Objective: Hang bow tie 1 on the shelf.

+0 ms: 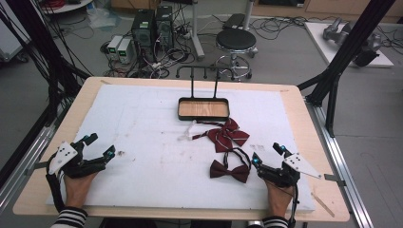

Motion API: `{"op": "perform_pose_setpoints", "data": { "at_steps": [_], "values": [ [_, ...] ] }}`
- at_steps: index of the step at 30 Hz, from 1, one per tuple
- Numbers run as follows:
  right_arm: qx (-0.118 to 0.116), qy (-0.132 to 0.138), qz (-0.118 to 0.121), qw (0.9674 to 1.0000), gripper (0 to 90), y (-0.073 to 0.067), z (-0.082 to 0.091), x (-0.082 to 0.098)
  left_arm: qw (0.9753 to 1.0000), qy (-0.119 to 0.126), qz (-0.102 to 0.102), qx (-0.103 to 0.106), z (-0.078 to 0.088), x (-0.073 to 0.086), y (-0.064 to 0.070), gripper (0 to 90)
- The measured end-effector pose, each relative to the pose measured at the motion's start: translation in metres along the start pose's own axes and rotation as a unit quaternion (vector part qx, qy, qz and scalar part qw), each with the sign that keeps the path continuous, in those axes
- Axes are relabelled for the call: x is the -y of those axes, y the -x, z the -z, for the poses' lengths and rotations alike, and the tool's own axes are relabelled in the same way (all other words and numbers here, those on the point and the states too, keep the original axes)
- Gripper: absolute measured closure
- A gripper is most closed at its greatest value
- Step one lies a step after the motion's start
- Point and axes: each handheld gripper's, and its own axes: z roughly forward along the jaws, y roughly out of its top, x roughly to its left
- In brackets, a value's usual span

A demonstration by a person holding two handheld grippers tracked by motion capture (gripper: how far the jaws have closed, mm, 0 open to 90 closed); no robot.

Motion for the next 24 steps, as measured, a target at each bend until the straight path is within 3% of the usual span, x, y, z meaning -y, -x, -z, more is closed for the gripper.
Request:
{"op": "perform_pose_setpoints", "data": {
  "at_steps": [14,24],
  "values": [
    [0.010,-0.006,0.000,0.9999,10.0,-0.0004,-0.0014,-0.0006,1.0000,0.002,-0.001,0.000,0.0007,0.0002,0.0001,15.4],
    [0.016,-0.010,-0.028,0.9994,10.0,0.0056,0.0001,-0.0032,1.0000,0.003,-0.003,0.003,0.0006,0.0001,0.0002,15.4]
  ]
}}
